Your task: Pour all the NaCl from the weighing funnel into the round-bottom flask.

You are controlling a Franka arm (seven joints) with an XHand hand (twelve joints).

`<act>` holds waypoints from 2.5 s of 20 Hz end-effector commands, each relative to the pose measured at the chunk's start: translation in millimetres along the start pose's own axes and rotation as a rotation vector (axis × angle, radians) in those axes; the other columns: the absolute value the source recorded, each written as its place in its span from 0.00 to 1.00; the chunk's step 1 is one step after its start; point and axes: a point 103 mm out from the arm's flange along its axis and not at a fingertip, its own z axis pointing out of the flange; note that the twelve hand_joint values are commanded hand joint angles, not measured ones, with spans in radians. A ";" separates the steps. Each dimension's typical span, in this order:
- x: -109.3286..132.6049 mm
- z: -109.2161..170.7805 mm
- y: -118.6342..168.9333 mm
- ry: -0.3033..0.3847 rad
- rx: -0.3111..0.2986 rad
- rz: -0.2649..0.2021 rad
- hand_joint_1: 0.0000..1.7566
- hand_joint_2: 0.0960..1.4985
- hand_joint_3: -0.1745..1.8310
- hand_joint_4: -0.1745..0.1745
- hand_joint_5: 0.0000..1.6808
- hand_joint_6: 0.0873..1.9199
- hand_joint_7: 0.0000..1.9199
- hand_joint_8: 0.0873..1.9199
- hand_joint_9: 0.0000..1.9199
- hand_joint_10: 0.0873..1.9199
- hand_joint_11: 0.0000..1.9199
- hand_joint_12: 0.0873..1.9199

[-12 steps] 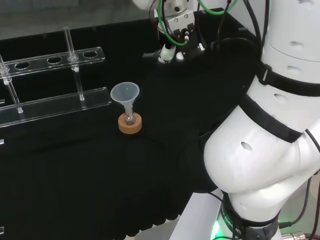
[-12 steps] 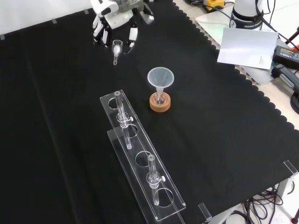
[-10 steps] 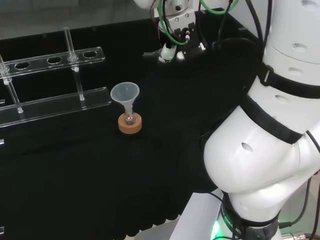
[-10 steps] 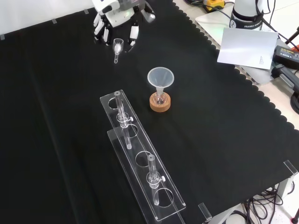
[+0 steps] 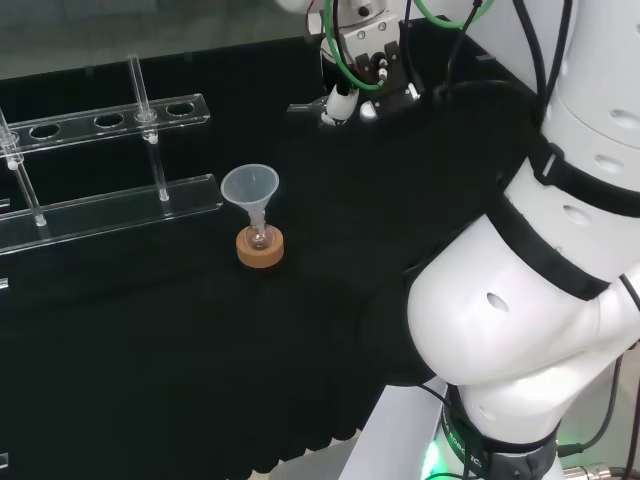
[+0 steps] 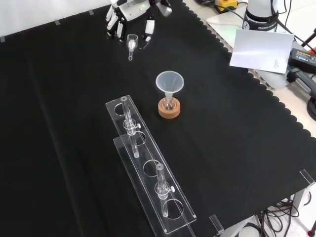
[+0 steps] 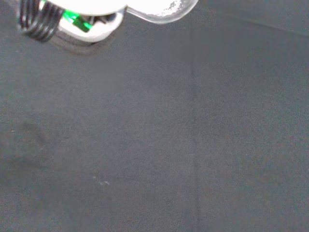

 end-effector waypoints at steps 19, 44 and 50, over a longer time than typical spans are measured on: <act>61.8 -7.9 -91.9 -0.113 0.041 -0.017 0.64 0.42 0.36 1.00 0.79 0.24 0.29 0.31 0.49 0.15 0.38 0.56; 84.3 -4.8 -80.6 -0.282 0.117 -0.003 0.64 0.42 0.37 1.00 0.79 0.25 0.29 0.32 0.49 0.15 0.39 0.56; 89.1 -8.0 -78.3 -0.315 0.126 0.000 0.64 0.42 0.37 1.00 0.79 0.25 0.29 0.32 0.49 0.15 0.39 0.56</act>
